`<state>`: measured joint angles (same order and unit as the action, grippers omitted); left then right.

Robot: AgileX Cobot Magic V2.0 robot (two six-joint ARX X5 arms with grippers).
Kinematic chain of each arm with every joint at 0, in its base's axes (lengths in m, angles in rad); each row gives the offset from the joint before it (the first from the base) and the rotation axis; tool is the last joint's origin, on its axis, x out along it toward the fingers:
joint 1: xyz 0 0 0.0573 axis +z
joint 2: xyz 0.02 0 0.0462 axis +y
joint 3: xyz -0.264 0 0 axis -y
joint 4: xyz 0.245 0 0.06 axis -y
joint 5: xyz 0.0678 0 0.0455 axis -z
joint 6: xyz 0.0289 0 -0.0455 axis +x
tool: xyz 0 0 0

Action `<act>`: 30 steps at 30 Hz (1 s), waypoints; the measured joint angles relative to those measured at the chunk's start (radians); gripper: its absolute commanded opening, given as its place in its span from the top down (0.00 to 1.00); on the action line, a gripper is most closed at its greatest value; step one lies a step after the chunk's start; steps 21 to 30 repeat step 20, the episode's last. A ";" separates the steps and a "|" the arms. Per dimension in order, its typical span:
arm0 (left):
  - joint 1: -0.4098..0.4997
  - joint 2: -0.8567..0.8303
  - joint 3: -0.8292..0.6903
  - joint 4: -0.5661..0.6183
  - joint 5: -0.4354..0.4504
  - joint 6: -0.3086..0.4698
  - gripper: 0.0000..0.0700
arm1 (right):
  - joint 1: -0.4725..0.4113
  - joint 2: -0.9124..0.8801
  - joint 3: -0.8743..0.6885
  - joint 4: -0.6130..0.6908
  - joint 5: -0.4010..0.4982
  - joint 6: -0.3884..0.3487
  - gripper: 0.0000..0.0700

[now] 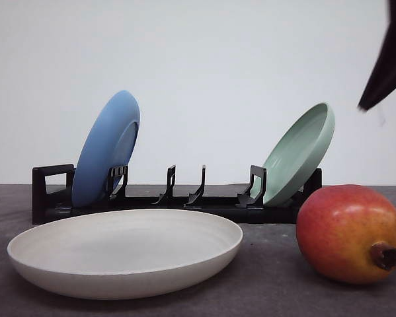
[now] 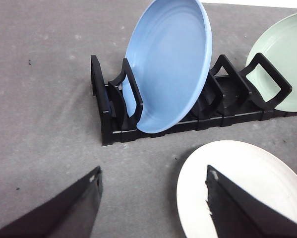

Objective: Place pomegranate in white plate

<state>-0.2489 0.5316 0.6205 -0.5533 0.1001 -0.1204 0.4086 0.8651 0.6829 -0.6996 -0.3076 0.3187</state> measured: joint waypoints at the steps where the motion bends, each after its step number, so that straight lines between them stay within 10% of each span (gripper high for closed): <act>1: 0.000 0.000 0.000 0.000 -0.003 0.000 0.44 | 0.024 0.031 0.012 0.000 0.027 0.000 0.30; 12: 0.000 0.000 0.000 0.000 -0.025 0.000 0.44 | 0.200 0.315 0.068 0.041 0.206 0.026 0.07; 30: 0.000 0.000 0.000 0.000 -0.040 0.000 0.44 | 0.213 0.433 0.068 0.062 0.206 0.057 0.07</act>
